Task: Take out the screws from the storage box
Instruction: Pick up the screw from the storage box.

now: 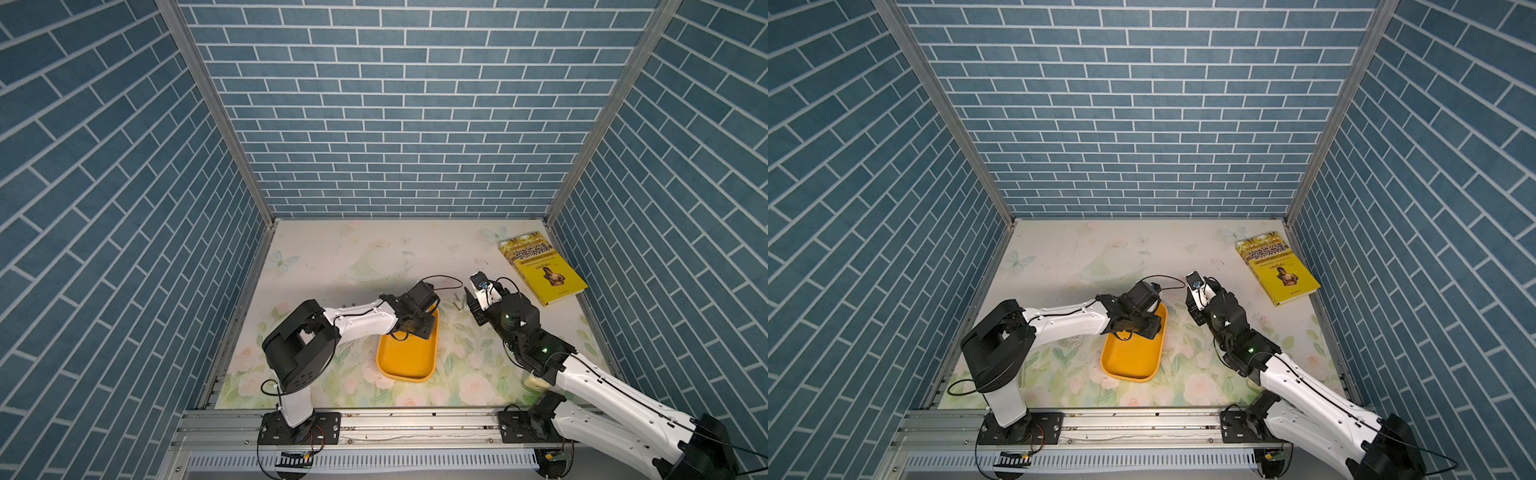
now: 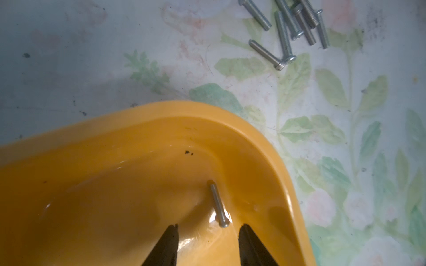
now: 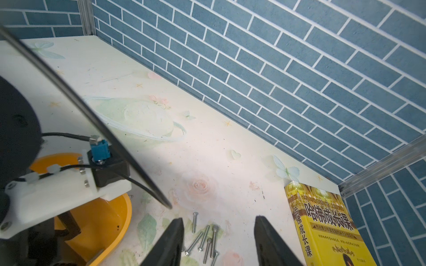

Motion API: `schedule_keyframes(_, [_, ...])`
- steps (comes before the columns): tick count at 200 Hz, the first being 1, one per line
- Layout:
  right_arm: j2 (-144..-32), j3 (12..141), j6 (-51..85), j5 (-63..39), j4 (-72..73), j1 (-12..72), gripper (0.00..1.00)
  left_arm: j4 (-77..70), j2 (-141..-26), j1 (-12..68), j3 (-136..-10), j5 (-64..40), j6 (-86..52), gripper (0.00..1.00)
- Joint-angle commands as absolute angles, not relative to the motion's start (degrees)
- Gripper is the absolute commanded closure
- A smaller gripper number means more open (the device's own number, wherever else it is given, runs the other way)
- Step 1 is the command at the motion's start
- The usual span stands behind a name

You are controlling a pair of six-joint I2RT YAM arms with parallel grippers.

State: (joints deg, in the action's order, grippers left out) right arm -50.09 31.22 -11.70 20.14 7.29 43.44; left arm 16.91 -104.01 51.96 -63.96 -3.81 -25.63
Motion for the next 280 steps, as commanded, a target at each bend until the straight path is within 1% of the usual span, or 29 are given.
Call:
schedule_keyframes(1, [-50.15,32.56,-9.48,19.14,7.69,43.17,0.46,20.20,-106.08,52.49,-65.76,-1.19,-24.32,0.54])
schedule_keyframes(72, [-49.93,32.87,-9.23,17.87,7.11,43.15,0.45,20.30,-108.93,53.75,-67.28,-1.32,-23.45,0.55])
schedule_keyframes(124, [-50.62,33.05,-9.14,17.22,6.93,43.18,0.44,23.98,-112.28,54.63,-69.37,1.52,-23.60,0.57])
schedule_keyframes(137, [-50.93,33.14,-9.09,17.03,6.94,43.15,0.44,25.56,-113.32,55.05,-70.04,2.55,-23.60,0.57])
schedule_keyframes(170, [-51.98,33.47,-9.23,16.62,6.81,43.08,0.43,28.85,-115.80,55.83,-70.98,3.68,-23.76,0.64])
schedule_keyframes(237, [-54.12,34.10,-9.56,15.83,7.03,42.94,0.42,35.18,-115.22,57.20,-71.98,4.05,-25.46,0.60])
schedule_keyframes(280, [-53.97,33.93,-9.57,14.90,7.38,42.98,0.41,36.03,-111.96,57.74,-71.67,0.99,-26.54,0.56])
